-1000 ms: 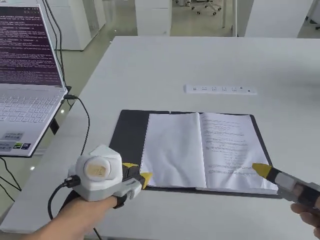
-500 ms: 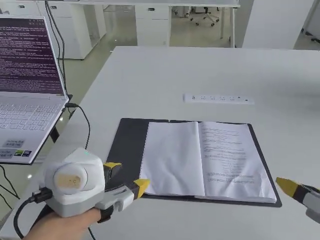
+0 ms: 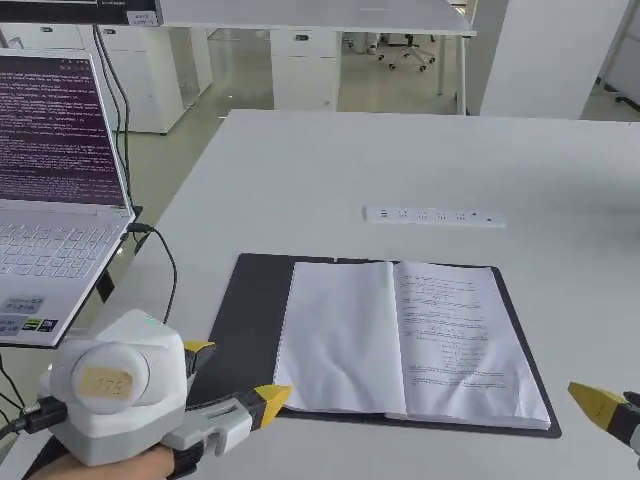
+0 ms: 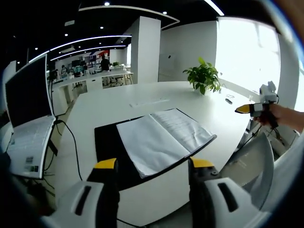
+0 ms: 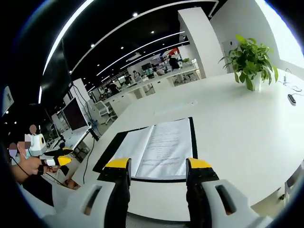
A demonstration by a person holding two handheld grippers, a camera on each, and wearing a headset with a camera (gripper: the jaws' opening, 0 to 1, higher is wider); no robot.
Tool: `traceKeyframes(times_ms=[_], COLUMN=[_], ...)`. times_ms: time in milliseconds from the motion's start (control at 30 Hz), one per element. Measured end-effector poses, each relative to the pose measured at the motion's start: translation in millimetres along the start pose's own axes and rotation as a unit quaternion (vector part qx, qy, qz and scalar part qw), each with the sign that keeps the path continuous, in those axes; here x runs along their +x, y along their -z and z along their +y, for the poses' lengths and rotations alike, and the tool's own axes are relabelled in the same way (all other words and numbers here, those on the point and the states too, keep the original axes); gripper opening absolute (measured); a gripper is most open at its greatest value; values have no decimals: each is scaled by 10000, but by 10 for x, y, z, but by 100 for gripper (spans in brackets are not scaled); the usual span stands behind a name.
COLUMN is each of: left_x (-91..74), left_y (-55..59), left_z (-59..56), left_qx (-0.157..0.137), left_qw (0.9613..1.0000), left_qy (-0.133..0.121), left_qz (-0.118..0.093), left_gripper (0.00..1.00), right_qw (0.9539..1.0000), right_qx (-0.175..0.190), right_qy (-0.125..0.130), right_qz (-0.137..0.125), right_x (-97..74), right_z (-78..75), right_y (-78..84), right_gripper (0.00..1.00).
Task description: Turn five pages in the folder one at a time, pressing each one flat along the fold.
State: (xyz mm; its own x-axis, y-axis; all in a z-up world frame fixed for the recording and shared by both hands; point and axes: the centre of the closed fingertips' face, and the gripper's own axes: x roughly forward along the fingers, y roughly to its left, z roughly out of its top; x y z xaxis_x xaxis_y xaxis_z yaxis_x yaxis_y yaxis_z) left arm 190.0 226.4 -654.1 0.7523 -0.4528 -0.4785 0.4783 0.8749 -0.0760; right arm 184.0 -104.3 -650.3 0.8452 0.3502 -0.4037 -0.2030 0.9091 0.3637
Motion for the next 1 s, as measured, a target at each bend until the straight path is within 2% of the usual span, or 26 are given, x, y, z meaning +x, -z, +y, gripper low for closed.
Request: traceKeyframes(times_ms=[267,533,733,1000], left_x=[47,216,428,719], left_y=[-10,13,43,76], left_z=[3,-23,-164,-363], left_qx=[-15,43,63,283], left_qw=[10000,10000,9998,9990], left_qy=[-39,-22,134,318], left_qz=[1,54,102,166], left_gripper=[59,59,59,58], right_qw=[9997,9995,9993,9990], right_qx=[-140,-68,-23,56], right_qy=[15,81,71,55], right_qz=[193,297,365,448], right_x=[41,61,104,169], right_z=[-76,-206,-259,-310], right_y=[96,163,221,302], right_gripper=[44,44,43,42])
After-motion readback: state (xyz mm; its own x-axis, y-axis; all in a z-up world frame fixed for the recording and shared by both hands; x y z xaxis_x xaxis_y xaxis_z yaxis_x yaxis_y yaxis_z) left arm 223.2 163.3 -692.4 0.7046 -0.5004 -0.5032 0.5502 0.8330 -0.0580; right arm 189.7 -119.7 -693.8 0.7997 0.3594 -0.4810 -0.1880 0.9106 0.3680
